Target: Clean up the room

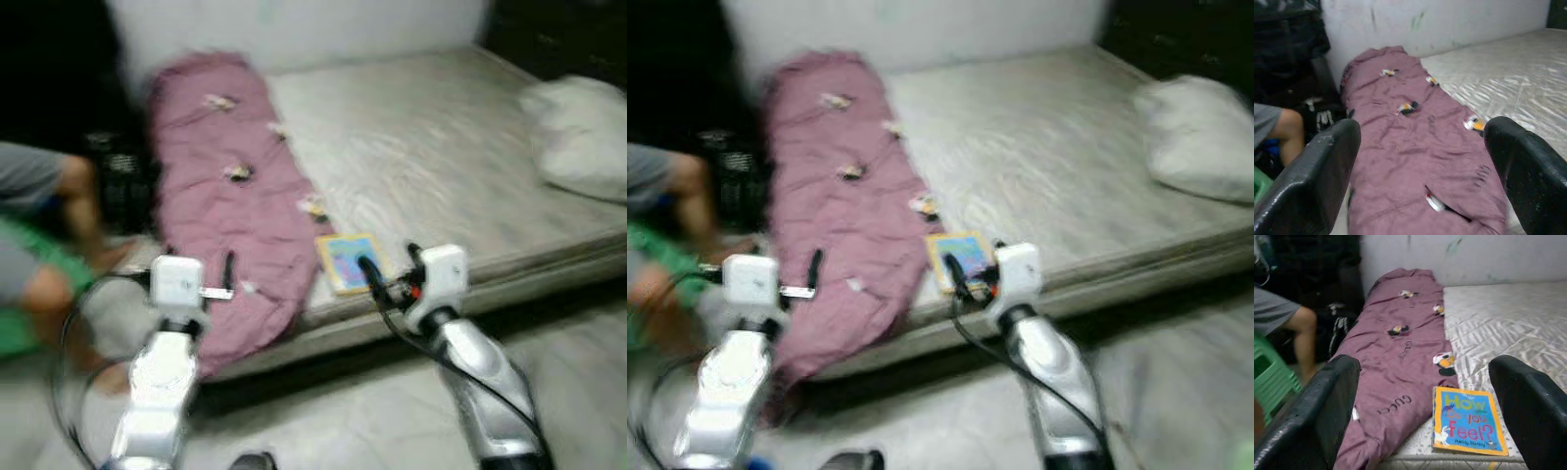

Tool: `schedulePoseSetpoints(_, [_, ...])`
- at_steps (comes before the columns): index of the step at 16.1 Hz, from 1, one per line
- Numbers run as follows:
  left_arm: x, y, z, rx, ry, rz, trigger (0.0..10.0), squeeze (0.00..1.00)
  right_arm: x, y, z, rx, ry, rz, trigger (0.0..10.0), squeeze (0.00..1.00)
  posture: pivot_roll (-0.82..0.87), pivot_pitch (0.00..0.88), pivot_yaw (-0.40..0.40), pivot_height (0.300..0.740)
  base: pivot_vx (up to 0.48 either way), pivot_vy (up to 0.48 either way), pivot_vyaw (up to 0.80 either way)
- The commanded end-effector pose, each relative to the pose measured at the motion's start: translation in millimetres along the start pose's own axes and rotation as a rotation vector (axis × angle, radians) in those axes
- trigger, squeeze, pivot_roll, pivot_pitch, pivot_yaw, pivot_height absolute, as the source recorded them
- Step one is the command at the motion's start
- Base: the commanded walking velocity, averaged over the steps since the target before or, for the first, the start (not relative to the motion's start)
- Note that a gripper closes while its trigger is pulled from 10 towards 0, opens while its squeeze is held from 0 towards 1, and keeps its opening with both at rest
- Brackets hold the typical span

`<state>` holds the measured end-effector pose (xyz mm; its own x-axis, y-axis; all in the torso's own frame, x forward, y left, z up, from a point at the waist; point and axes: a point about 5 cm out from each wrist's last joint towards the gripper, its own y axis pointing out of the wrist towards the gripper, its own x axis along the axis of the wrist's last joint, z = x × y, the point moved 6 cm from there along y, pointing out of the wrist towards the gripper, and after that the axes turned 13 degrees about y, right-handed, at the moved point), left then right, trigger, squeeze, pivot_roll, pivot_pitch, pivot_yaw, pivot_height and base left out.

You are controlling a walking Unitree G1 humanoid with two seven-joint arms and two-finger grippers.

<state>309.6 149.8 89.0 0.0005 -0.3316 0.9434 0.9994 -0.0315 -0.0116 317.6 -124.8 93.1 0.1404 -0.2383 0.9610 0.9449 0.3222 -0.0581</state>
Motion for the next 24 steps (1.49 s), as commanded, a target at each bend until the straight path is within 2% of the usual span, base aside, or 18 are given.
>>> schedulePoseSetpoints(1, [0.8,0.4,7.1,0.017,0.019,-0.004,10.0,0.0,0.8,1.2,0.5,-0.007,-0.002,-0.005,10.0,0.0,-0.05,0.028,0.008,0.74,0.0,0.0,0.79])
schedulePoseSetpoints(3, [1.9,0.3,7.7,0.017,0.014,-0.011,10.0,0.0,0.2,0.9,0.9,-0.007,0.002,-0.007,10.0,0.0,-0.05,0.026,0.008,0.74,0.0,0.0,0.71])
schedulePoseSetpoints(8, [6.2,0.7,4.6,-0.017,-0.009,-0.037,10.0,0.0,3.1,2.4,-6.8,-0.041,-0.005,-0.019,10.0,0.0,-0.05,0.021,0.007,0.74,0.28,0.0,0.0])
schedulePoseSetpoints(15, [5.6,0.7,1.0,-0.035,-0.015,-0.034,10.0,0.0,-0.7,2.0,-1.4,-0.029,-0.009,-0.013,10.0,0.0,-0.04,0.02,0.007,0.74,0.394,0.0,0.0])
schedulePoseSetpoints(21, [3.3,-0.1,-1.9,-0.029,-0.029,-0.017,10.0,0.0,-1.8,1.0,-2.7,-0.034,-0.004,-0.009,10.0,0.0,-0.05,0.026,0.004,0.74,0.393,0.0,0.0])
schedulePoseSetpoints(24, [-0.3,0.6,1.3,-0.008,-0.023,0.002,10.0,0.0,-1.9,1.4,-2.7,-0.035,-0.007,-0.006,10.0,0.0,-0.05,0.029,0.003,0.74,0.0,0.0,0.0])
